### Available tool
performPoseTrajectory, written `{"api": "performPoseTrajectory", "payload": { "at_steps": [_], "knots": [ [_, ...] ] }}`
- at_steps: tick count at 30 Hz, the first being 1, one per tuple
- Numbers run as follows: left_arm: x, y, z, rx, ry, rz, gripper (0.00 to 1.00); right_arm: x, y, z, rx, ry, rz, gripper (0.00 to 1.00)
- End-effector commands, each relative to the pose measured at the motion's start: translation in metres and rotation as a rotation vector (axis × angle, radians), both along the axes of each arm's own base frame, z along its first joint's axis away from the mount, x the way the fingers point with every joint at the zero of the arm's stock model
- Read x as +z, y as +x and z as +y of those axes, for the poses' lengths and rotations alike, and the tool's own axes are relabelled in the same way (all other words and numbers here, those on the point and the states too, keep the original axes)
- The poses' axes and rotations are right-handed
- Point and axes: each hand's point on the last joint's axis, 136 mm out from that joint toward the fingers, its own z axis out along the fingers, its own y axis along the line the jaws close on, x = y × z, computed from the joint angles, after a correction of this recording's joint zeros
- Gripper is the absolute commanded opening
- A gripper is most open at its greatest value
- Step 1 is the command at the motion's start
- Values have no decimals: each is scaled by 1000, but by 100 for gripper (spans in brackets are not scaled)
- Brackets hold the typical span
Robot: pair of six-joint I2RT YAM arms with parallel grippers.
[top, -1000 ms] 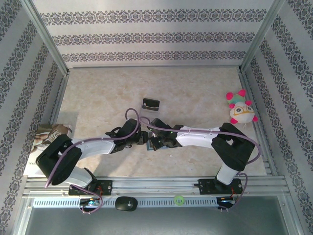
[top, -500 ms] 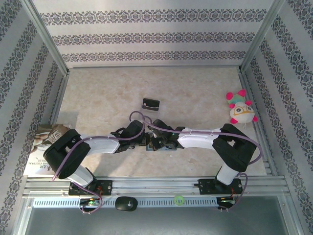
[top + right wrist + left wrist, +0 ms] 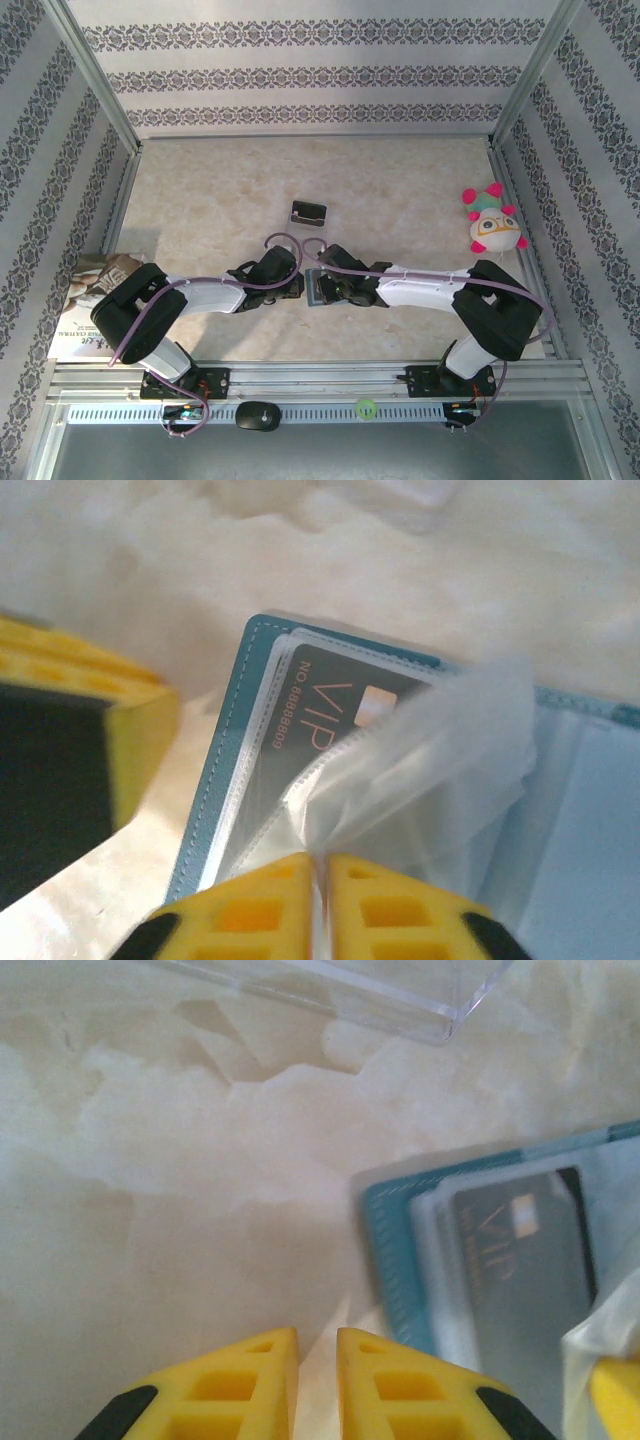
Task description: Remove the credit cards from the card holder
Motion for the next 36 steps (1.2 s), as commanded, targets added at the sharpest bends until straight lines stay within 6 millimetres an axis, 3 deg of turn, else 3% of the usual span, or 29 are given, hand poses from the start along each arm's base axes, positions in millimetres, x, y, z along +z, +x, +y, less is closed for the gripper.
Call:
{"api": "performPoseTrajectory", "payload": {
  "at_steps": [1, 6, 11, 18, 22, 32, 36],
  "knots": [
    [-22, -21, -2, -39, 3, 79, 18, -1, 4, -33, -136, -67, -13, 27],
    [-18, -21, -5, -48, -11, 68, 20, 13, 4, -38, -148, -32, -48, 36],
    [2, -16, -3, -40, -23, 20, 40, 21, 2, -22, -22, -30, -39, 40],
    [25, -16, 40, 75, 38, -57, 51, 12, -6, 1, 139, -137, -33, 39],
    [28, -21, 58, 110, 38, -64, 53, 8, -3, 1, 152, -199, -37, 38],
    [23, -23, 64, 123, 23, -52, 53, -29, -11, -1, 199, -350, 35, 42],
    [23, -24, 62, 118, 13, -51, 53, -34, -15, 2, 211, -349, 41, 28]
  ]
}}
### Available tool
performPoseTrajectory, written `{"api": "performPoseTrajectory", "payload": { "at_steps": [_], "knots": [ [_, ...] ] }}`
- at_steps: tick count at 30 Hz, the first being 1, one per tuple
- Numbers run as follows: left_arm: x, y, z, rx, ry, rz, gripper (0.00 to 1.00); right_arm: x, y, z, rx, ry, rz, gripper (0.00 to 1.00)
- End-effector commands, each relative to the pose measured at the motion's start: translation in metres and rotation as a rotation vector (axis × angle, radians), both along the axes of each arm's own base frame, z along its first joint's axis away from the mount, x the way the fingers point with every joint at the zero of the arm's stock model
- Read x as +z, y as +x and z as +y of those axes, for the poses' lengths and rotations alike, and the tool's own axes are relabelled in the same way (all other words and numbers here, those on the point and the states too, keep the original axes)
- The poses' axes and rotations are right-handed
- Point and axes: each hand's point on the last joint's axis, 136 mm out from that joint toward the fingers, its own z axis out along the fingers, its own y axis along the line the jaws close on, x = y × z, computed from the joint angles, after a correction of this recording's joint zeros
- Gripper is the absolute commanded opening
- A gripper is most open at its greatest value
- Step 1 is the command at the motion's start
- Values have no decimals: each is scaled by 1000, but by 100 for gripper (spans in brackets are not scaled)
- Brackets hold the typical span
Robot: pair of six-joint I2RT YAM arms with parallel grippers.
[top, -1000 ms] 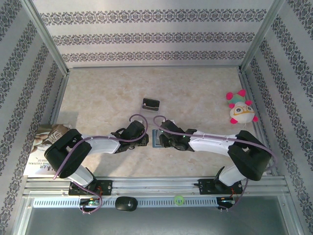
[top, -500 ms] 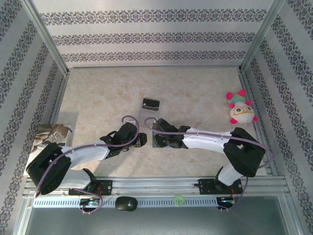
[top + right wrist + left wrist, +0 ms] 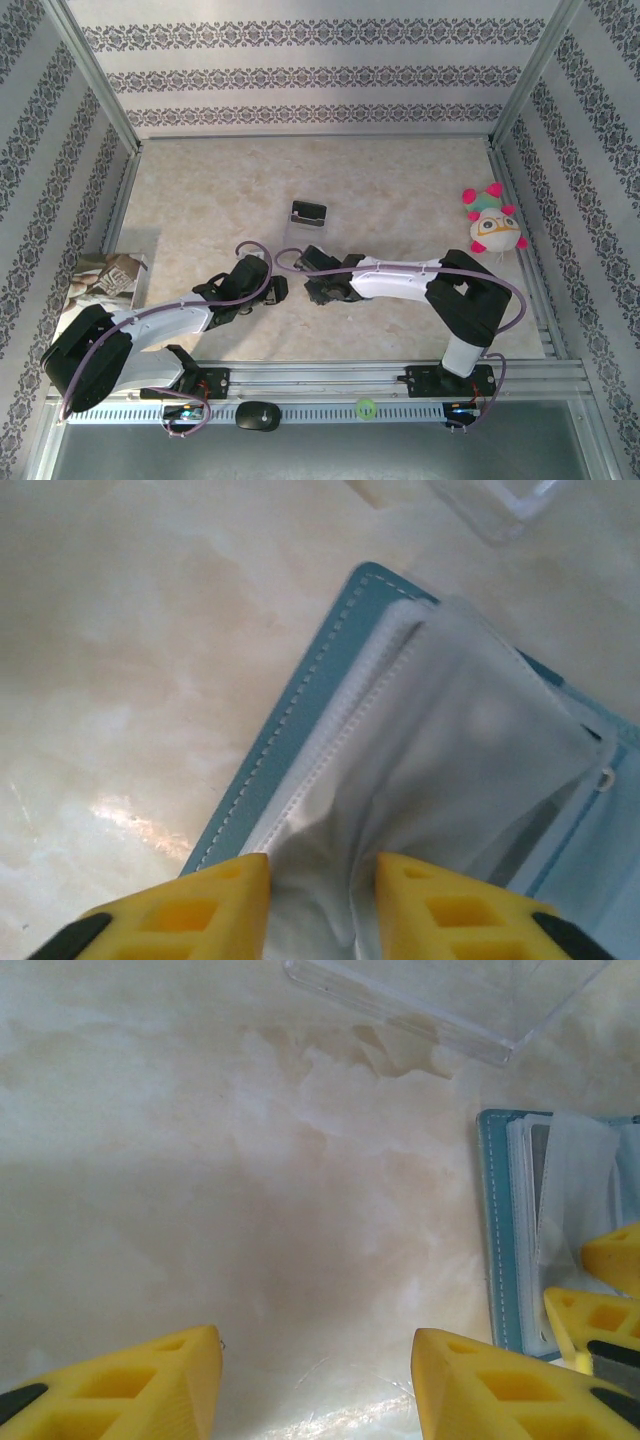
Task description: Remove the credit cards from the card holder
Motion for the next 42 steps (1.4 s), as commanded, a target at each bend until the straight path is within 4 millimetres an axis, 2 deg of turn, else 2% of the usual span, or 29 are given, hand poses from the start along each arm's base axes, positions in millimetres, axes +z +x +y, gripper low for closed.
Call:
{"api": "performPoseTrajectory", "payload": {
  "at_steps": [1, 7, 10, 19, 26, 33, 39, 42],
  "knots": [
    [-5, -1, 5, 19, 1, 20, 54, -19, -13, -11, 22, -68, 48, 25],
    [0, -1, -9, -33, -52, 11, 56, -2, -9, 3, 43, 13, 19, 7],
    [4, 1, -19, -57, -71, 1, 58, 6, -8, 8, 38, 88, 19, 1],
    [2, 7, -50, -119, -89, 5, 59, 35, -7, 15, 1, 377, 98, 0],
    [1, 14, -72, -132, -118, 3, 58, 36, -9, 13, -34, 450, 158, 0],
    [-2, 17, -81, -136, -101, 13, 36, 33, -9, 8, -56, 469, 165, 0],
    [-4, 16, -79, -138, -58, 1, 31, 32, -8, 7, -67, 482, 165, 0],
    [5, 17, -84, -140, -115, -30, 24, 32, -7, 7, -69, 487, 164, 0]
  ]
}}
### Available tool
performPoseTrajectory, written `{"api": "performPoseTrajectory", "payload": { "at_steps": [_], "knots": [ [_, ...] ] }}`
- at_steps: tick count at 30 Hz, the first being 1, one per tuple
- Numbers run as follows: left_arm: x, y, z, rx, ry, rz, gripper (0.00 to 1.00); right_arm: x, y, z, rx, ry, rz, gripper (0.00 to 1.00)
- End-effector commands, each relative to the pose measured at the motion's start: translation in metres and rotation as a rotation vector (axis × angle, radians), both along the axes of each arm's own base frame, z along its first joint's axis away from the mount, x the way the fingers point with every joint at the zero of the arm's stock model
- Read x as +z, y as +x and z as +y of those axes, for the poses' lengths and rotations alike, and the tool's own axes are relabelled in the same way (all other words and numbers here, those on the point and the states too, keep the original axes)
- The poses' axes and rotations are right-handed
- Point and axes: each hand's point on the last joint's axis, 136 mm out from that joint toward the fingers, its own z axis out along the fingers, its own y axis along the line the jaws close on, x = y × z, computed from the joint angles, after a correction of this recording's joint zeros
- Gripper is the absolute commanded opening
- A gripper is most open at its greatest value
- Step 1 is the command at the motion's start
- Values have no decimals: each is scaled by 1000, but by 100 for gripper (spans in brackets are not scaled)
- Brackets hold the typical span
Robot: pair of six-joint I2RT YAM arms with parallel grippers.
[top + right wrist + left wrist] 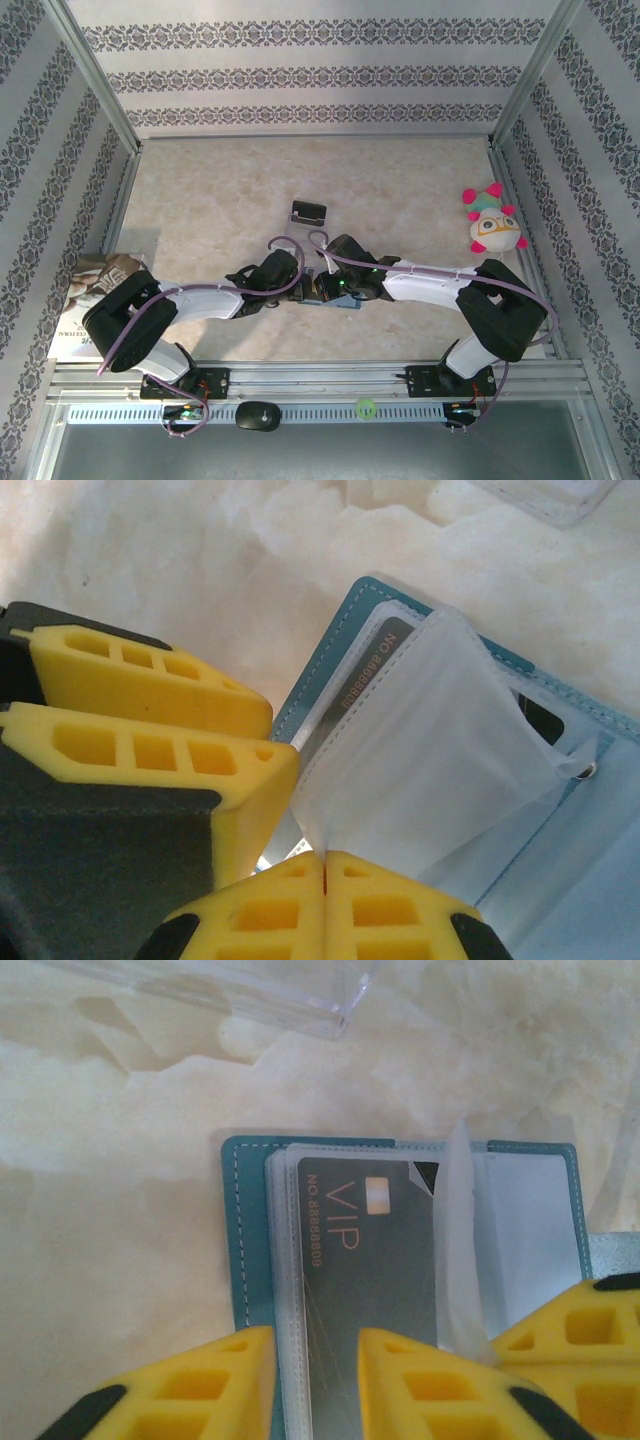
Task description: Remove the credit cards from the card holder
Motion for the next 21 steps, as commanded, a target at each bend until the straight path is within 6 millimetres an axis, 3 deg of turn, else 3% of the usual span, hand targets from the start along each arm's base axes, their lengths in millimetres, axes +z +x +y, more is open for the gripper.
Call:
{"api": "performPoseTrajectory", "payload": {
  "at_steps": [1, 5, 13, 18, 21],
  "knots": [
    [14, 3, -10, -6, -46, -51, 20, 5, 1, 0, -12, 36, 0, 0],
    [10, 0, -17, -26, -54, -25, 11, 5, 2, 1, -11, 39, 1, 0],
    [-7, -11, -25, -63, -37, 45, 8, 2, 2, 2, -14, 40, 9, 0],
    [-24, -21, -10, -60, 58, 108, 0, -1, 2, -3, -38, 20, 13, 0],
    [-35, -29, -6, -73, 83, 155, 0, -5, 4, -21, -105, -53, 4, 0]
  ]
}}
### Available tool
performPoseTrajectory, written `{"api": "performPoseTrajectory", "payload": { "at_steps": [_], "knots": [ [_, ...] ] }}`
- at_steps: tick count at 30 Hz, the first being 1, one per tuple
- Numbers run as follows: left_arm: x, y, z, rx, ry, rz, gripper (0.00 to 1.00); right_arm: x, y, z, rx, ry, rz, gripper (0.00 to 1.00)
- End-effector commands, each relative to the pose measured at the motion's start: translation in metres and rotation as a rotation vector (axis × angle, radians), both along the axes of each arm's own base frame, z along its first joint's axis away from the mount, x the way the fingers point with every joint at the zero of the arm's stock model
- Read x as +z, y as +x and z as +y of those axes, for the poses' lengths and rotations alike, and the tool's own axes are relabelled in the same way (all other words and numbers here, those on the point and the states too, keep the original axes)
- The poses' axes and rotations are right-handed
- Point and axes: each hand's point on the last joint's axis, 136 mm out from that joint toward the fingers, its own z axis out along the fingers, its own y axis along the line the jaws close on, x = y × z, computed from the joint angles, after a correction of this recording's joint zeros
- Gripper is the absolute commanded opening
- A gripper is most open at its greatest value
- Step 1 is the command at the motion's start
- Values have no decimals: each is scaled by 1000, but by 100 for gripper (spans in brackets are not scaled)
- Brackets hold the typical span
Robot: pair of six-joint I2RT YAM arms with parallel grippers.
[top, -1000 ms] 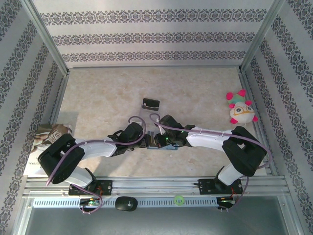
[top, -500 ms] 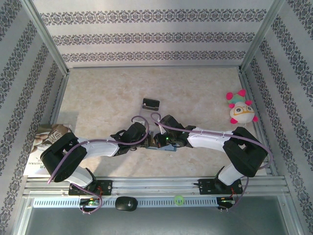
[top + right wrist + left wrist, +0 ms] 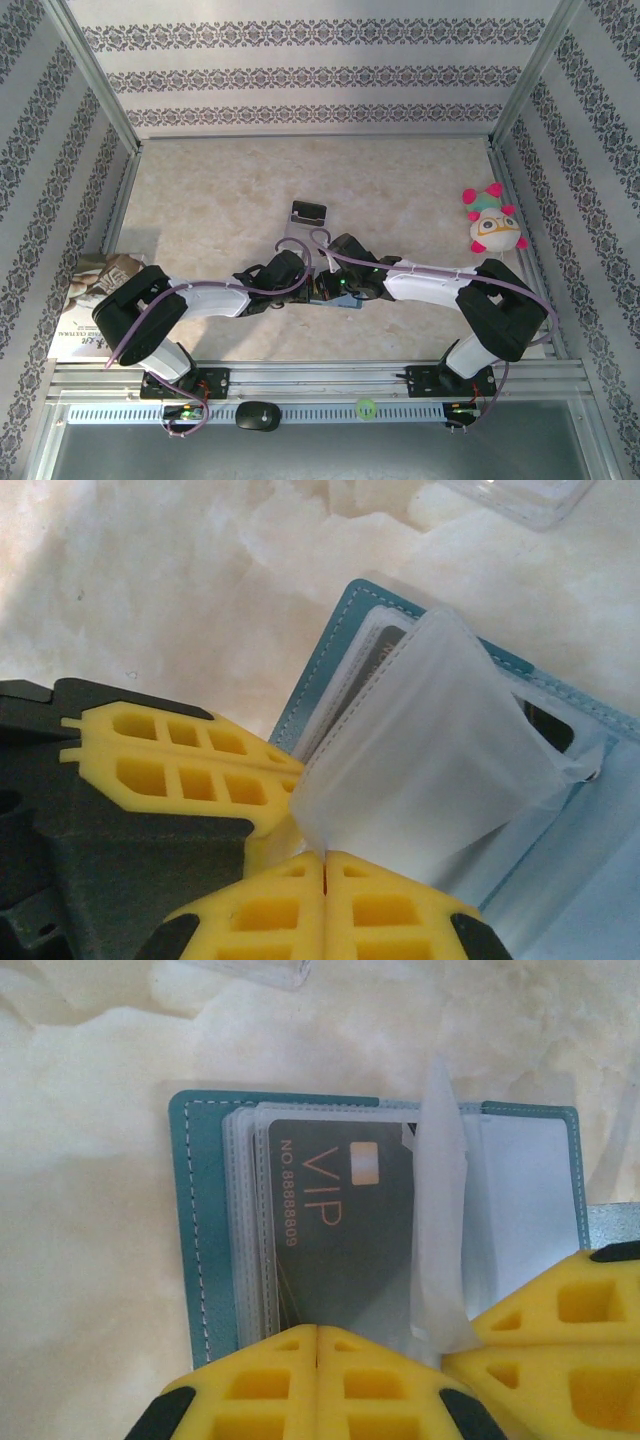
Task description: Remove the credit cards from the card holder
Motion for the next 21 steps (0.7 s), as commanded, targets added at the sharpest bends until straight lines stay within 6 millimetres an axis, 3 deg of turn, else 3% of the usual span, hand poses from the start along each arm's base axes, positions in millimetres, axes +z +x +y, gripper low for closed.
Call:
{"api": "performPoseTrajectory", "payload": {
  "at_steps": [1, 5, 7, 12, 15, 21],
  "knots": [
    [-28, -25, 8, -40, 85, 116, 0, -5, 1, -26, -101, -85, -6, 0],
    [-31, -27, 6, -61, 92, 132, 0, -10, -1, -69, -233, -221, -25, 8],
    [-32, -27, 4, -67, 83, 134, 0, -9, -3, -88, -286, -271, -37, 17],
    [-31, -28, 0, -78, 57, 128, 0, 10, -4, -118, -376, -284, -105, 37],
    [-30, -28, -1, -84, 54, 122, 0, 34, -1, -104, -300, -207, -158, 41],
    [-29, -29, -2, -88, 48, 117, 0, 69, -2, -38, -69, -4, -132, 40]
  ]
}}
